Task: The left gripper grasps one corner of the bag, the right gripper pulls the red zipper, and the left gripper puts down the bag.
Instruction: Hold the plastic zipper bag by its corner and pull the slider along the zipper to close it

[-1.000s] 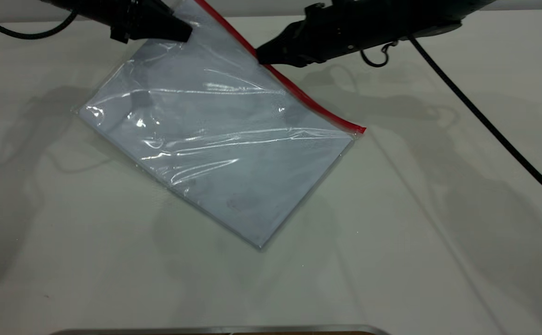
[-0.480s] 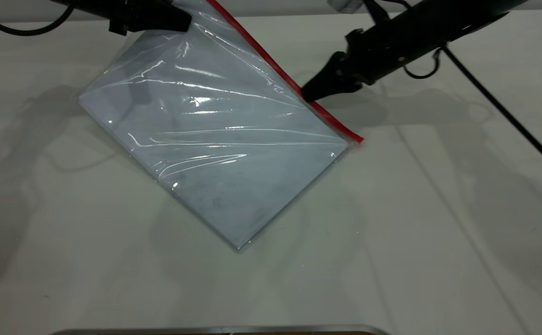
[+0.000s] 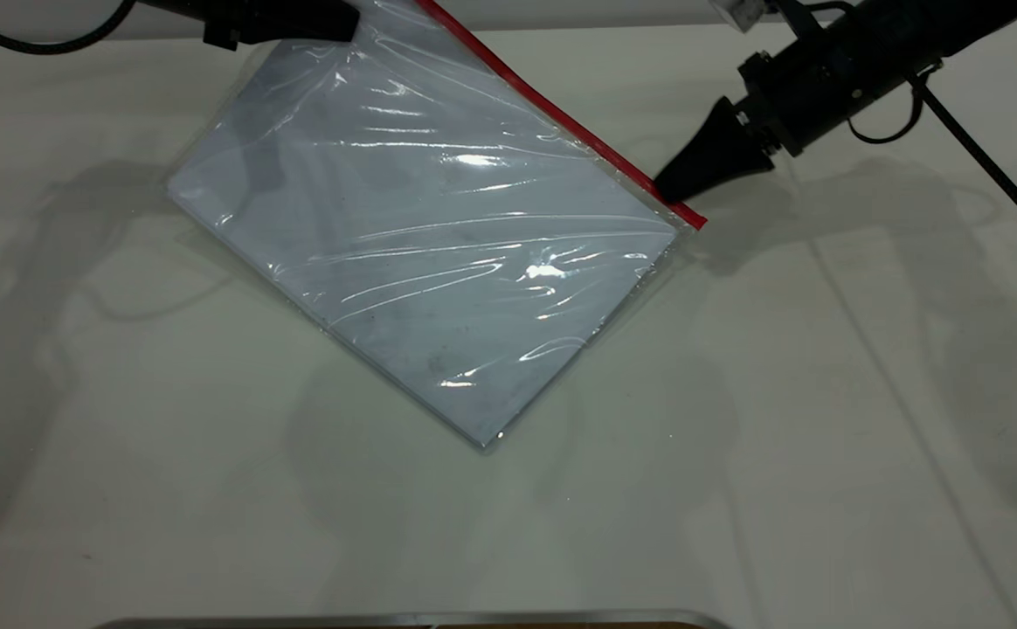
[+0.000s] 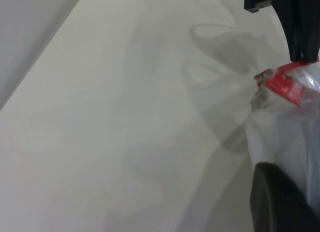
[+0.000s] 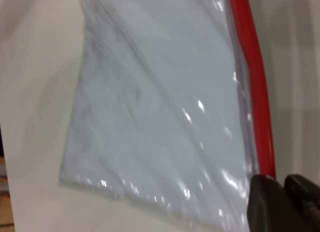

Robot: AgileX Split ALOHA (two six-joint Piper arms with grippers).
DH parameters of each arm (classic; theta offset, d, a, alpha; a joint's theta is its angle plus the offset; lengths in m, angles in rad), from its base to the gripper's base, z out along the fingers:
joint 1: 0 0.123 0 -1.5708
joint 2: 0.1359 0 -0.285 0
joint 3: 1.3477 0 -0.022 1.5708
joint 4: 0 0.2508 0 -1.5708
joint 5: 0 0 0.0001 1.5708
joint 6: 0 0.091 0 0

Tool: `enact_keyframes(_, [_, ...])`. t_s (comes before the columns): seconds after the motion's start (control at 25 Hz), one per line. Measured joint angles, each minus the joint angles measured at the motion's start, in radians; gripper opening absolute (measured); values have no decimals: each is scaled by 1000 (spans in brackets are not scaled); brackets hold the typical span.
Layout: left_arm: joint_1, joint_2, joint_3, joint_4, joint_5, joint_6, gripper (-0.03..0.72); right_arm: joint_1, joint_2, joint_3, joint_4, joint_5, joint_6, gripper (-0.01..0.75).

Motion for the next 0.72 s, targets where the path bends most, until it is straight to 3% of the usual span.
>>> enact_keyframes(0.4, [6, 0, 0, 16, -5, -35, 55, -3, 0, 0, -104, 19, 38, 127])
enact_keyframes(0.56, [7, 0, 0, 60, -5, -104, 55, -3, -6, 2, -93, 24, 63, 209])
enact_keyframes(0.72, [7, 6, 0, 106, -7, -284, 60, -3, -57, 3, -25, 47, 80, 292])
